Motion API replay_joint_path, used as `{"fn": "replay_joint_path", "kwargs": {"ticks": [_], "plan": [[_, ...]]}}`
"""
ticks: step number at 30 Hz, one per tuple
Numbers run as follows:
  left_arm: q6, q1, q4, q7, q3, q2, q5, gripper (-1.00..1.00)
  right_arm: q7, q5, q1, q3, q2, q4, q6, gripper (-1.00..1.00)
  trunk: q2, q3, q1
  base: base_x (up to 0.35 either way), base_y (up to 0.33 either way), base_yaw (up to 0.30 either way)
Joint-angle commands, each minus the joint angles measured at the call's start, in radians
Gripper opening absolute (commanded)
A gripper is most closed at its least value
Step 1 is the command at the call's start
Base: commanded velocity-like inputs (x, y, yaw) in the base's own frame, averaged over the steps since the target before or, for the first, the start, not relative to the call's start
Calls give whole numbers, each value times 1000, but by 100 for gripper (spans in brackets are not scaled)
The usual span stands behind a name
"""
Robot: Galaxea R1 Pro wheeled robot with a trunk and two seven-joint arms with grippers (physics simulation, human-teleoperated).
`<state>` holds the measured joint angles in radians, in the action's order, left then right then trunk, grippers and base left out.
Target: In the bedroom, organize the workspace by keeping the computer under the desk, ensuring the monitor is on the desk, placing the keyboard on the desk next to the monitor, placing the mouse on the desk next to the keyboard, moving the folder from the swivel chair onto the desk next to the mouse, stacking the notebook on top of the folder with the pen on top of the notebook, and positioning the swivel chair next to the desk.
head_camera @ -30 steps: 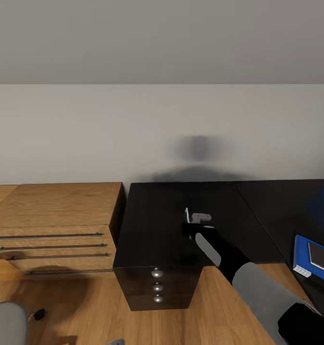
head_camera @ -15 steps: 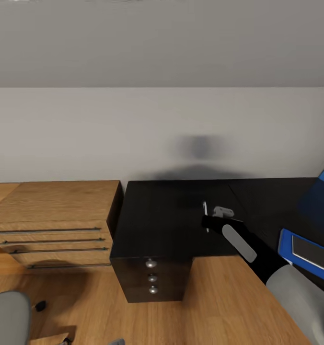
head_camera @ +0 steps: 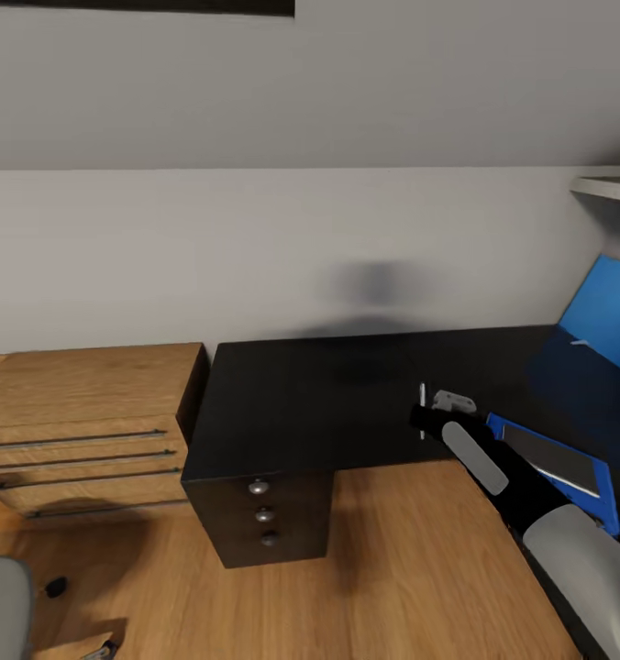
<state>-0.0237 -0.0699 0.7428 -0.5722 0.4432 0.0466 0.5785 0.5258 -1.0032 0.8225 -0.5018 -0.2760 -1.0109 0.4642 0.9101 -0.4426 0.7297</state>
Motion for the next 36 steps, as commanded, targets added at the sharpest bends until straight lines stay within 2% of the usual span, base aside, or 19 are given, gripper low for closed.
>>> {"fn": "replay_joint_path", "kwargs": {"ticks": [1,10,13,20,23,31,36], "plan": [[-2,-1,1,-8,4,-1,5,100,8,-10,1,1,-7,-1,-1,-100,1,-1,0,-4,-3,-287],[-1,-1,-2,-7,6,-1,3,100,11,-29,1,53,-71,8,-4,-100,1,-1,0,-1,-29,-290],[0,-1,-2,-6,6,-2,3,100,5,-35,1,61,-82,37,-7,-100,1,-1,0,0,-250,-292],[1,-1,-2,-7,5,-2,3,100,2,-33,1,117,-85,76,-9,-100,1,-1,0,0,-96,-294],[3,-1,-2,-8,5,-2,2,100,2,-31,1,121,-85,84,-9,-100,1,-1,0,13,-6,-235],[4,-1,-2,-6,6,-2,1,100,1,-25,1,117,-82,87,-7,-100,1,-1,0,96,0,-21],[5,-1,-2,-6,15,-1,0,100,0,3,1,117,-80,87,-7,-100,1,-1,0,208,0,-1]]}}
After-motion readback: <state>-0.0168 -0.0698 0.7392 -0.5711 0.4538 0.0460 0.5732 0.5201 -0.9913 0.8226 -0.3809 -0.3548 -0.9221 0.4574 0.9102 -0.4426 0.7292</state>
